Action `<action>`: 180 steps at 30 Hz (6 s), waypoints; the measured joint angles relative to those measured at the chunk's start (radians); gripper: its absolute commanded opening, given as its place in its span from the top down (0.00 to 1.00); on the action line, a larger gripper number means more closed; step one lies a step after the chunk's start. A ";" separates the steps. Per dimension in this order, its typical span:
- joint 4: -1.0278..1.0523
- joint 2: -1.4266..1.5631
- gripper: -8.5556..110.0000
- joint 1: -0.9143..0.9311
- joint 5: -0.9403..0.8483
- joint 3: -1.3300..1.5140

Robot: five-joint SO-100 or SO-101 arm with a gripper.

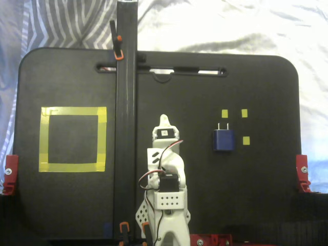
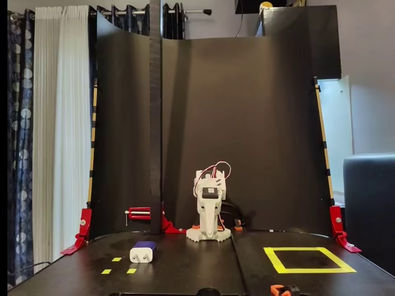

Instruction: Grasp a block and put it in the designated area.

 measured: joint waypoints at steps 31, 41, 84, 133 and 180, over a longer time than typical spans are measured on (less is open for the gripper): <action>0.000 0.000 0.93 0.000 0.000 0.000; 0.000 0.000 0.93 0.000 0.000 0.000; 0.000 0.000 0.93 0.000 0.000 0.000; 0.330 -0.661 0.93 0.129 -0.660 -0.781; 0.548 -1.483 0.93 0.782 -2.372 -1.207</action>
